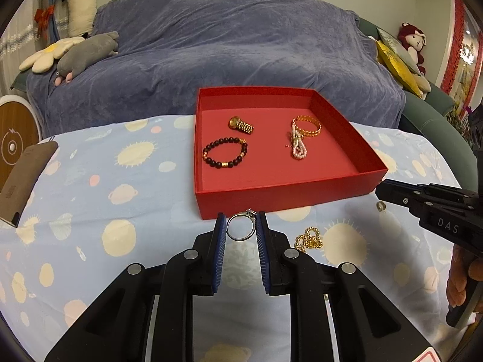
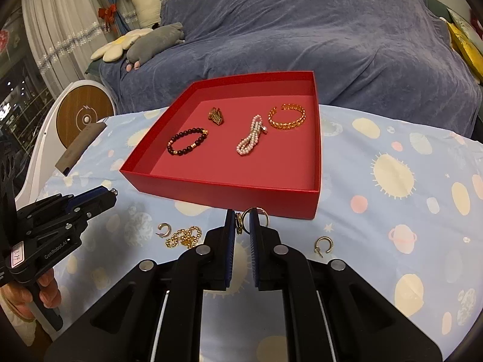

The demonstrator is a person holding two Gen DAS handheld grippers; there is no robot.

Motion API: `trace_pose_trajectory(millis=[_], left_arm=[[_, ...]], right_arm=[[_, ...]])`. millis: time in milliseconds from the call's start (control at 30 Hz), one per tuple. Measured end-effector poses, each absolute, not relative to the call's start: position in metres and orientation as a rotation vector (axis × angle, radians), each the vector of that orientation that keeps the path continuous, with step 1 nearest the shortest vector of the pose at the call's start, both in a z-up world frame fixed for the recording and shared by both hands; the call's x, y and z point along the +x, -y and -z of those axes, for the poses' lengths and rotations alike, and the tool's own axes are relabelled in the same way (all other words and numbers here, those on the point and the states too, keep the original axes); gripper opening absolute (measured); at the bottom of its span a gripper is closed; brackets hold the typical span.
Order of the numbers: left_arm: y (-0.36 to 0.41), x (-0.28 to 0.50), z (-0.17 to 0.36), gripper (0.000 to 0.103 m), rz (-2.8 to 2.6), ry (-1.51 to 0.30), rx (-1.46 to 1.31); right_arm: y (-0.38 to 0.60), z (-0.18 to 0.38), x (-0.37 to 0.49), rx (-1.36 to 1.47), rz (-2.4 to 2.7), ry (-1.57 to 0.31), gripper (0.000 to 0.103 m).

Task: Organize jewelry
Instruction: 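Carry both rings into the red box and open both tools, then withdraw both tools from the red box toward the gold chains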

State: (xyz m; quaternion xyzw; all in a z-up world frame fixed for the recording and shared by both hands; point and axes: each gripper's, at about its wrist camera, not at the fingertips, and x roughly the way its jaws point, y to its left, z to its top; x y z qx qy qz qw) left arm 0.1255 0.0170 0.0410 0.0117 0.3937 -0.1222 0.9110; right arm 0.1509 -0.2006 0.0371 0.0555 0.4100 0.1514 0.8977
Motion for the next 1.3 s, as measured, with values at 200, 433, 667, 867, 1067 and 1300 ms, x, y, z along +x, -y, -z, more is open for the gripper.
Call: trace_pose_trajectory(millis=[200, 433, 667, 867, 1067, 1300], left_arm=[[-0.006, 0.145, -0.067, 0.017, 0.275, -0.767, 0.03], [0.026, 0.191, -0.068, 0.017, 0.281, -0.755, 0.056], [0.043, 0.226, -0.042, 0.018, 0.288, -0.804, 0.034], [0.044, 0.24, -0.035, 0.019, 0.27, -0.825, 0.011], [0.032, 0.234, -0.041, 0.02, 0.247, -0.821, -0.007], [0.001, 0.197, -0.057, 0.033, 0.224, -0.797, -0.009]], right_arm=[[0.197, -0.064, 0.175, 0.137, -0.305, -0.793, 0.009], [0.192, -0.06, 0.22, 0.129, -0.261, -0.793, 0.009], [0.197, -0.034, 0.243, 0.148, -0.242, -0.841, 0.009], [0.202, -0.03, 0.246, 0.157, -0.226, -0.831, 0.012], [0.208, -0.037, 0.228, 0.157, -0.226, -0.824, 0.012], [0.221, -0.05, 0.179, 0.169, -0.238, -0.834, 0.024]])
